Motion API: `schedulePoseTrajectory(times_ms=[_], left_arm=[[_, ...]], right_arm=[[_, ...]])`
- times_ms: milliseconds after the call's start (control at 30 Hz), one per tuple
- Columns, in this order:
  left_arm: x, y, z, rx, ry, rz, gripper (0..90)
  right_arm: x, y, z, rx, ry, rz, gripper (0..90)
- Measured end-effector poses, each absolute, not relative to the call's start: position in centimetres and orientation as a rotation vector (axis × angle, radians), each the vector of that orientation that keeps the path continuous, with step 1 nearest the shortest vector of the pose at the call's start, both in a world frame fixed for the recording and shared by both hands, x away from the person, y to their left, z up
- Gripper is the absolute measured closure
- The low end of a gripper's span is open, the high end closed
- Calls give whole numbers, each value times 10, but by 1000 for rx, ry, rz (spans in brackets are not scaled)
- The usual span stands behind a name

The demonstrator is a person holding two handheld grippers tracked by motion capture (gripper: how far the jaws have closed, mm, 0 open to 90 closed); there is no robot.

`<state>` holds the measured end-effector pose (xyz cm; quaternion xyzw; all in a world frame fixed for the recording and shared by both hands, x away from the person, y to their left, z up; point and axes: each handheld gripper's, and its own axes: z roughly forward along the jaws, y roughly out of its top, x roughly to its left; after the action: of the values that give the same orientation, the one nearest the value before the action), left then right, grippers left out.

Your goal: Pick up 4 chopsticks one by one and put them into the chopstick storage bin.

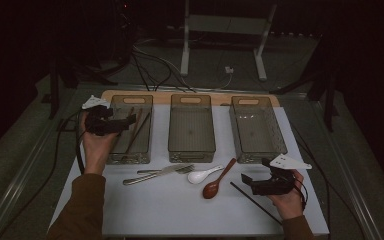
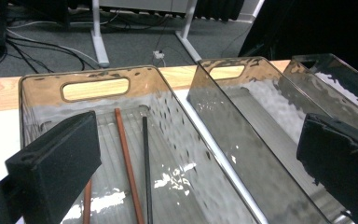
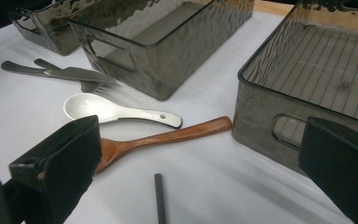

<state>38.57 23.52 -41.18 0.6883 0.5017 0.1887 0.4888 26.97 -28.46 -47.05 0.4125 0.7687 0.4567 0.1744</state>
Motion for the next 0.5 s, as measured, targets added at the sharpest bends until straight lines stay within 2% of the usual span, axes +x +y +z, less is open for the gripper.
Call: schedulePoseTrajectory(times_ms=[500], left_arm=[[338,236,-406,1668,1152,527,7]], right_arm=[[270,-285,-463,1157,2197,1280,0]])
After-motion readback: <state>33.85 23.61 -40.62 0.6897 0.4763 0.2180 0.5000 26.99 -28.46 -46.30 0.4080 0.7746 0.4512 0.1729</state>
